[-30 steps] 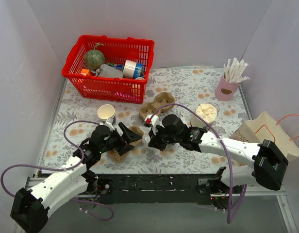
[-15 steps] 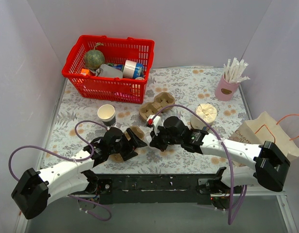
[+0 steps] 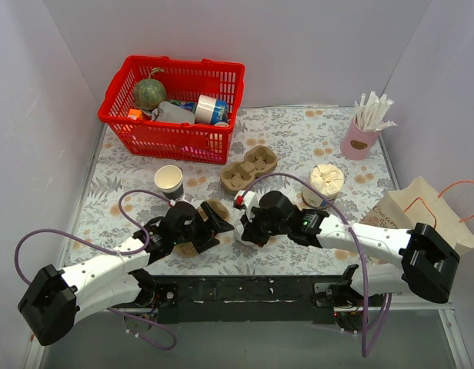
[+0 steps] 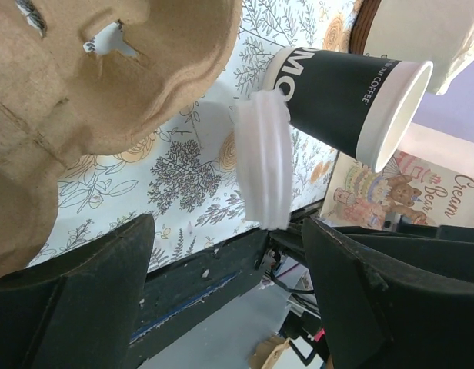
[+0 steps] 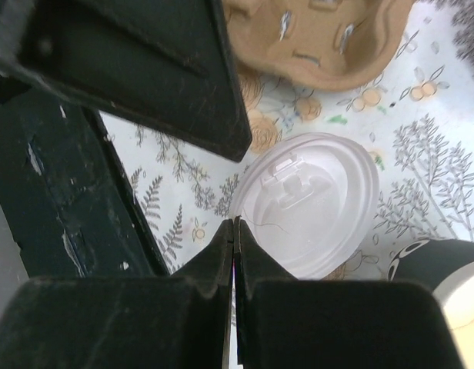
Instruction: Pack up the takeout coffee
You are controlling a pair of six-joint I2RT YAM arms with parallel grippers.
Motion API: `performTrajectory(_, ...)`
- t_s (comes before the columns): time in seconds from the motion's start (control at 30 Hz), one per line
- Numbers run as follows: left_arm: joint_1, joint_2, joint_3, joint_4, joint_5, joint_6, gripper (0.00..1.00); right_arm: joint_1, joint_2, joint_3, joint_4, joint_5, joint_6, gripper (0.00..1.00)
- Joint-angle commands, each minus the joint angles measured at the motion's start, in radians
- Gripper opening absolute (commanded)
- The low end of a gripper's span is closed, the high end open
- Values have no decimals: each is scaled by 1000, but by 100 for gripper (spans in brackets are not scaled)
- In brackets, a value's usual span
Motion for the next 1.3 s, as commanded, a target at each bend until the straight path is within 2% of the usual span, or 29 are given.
performTrajectory(0.0, -13, 0, 15, 37, -23, -47, 75, 25, -7, -31, -2, -14, -32, 1)
performTrajectory(0.17, -14, 6, 41, 53, -37, -47, 72, 51, -25, -65, -2, 25, -102, 1)
performTrajectory(0.4, -14, 41, 109, 9, -69, -36, 72, 175, -116, -175, 84, 109, -386, 1)
performTrajectory(0.5, -14, 46, 146, -34, -89, -14, 72, 197, -142, -192, 87, 163, -434, 1)
performTrajectory(0.63, -14, 102, 201, -85, -54, 57, 72, 206, -147, -194, 102, 195, -452, 1)
performTrajectory(0.67, -16, 122, 213, -85, -37, 119, 71, 207, -143, -192, 104, 190, -454, 1)
performTrajectory(0.73, -16, 168, 254, -96, 39, 195, 65, 217, -139, -188, 107, 189, -461, 1)
performTrajectory(0.77, -17, 216, 265, -99, 55, 215, 59, 218, -131, -186, 105, 189, -466, 1)
performTrajectory(0.87, -23, 286, 305, -111, 78, 264, 50, 226, -113, -175, 89, 196, -472, 1)
performTrajectory(1.2, -34, 346, 328, -142, 52, 296, 49, 238, -77, -166, 76, 213, -475, 1)
performTrajectory(1.27, -36, 359, 327, -143, 54, 293, 47, 240, -76, -166, 75, 201, -474, 1)
